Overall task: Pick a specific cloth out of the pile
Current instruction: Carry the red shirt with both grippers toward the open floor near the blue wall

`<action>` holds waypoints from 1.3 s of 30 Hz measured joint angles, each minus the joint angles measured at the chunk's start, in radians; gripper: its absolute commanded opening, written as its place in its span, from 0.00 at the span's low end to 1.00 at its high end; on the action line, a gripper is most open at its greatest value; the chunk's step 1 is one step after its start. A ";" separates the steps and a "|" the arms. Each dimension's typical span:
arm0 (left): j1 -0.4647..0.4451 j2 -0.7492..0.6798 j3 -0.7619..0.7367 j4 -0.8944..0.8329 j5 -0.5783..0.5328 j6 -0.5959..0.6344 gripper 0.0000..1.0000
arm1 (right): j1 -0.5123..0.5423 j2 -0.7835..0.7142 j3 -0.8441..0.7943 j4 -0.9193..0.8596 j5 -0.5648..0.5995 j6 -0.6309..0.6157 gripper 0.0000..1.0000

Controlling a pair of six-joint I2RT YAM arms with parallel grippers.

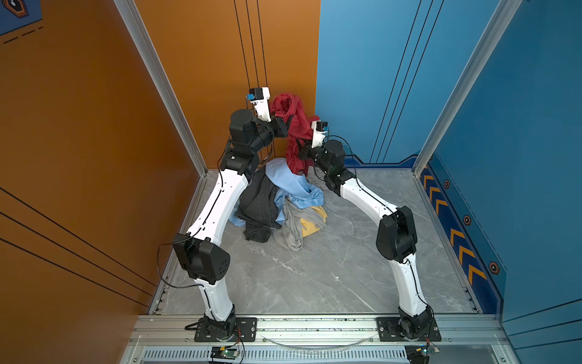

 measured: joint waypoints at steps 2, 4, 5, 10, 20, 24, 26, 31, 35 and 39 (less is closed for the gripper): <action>0.005 -0.013 -0.029 0.002 -0.001 0.008 0.00 | -0.005 -0.013 -0.001 -0.002 0.000 0.001 0.00; 0.012 -0.024 -0.062 0.003 -0.001 0.019 0.00 | -0.010 -0.035 -0.010 -0.003 0.002 0.002 0.00; 0.016 -0.026 -0.075 0.004 -0.001 0.023 0.00 | -0.012 -0.049 -0.019 -0.003 0.003 0.002 0.00; 0.024 -0.029 -0.146 0.003 -0.001 0.037 0.00 | -0.034 -0.181 -0.099 -0.018 0.008 0.005 0.00; -0.062 -0.010 -0.165 0.072 0.003 0.054 0.00 | -0.087 -0.374 -0.180 -0.065 -0.001 -0.012 0.00; -0.121 0.039 -0.164 0.093 0.002 0.064 0.00 | -0.116 -0.472 -0.291 -0.116 0.018 -0.046 0.00; -0.156 0.069 -0.161 0.099 0.002 0.068 0.00 | -0.137 -0.529 -0.356 -0.151 0.026 -0.052 0.00; -0.266 0.137 -0.154 0.113 -0.019 0.081 0.00 | -0.231 -0.706 -0.565 -0.237 0.041 -0.051 0.00; -0.379 0.190 -0.149 0.118 -0.073 0.102 0.00 | -0.332 -0.865 -0.752 -0.289 0.045 -0.034 0.00; -0.485 0.264 -0.124 0.132 -0.139 0.119 0.00 | -0.428 -0.999 -0.894 -0.349 0.043 -0.016 0.00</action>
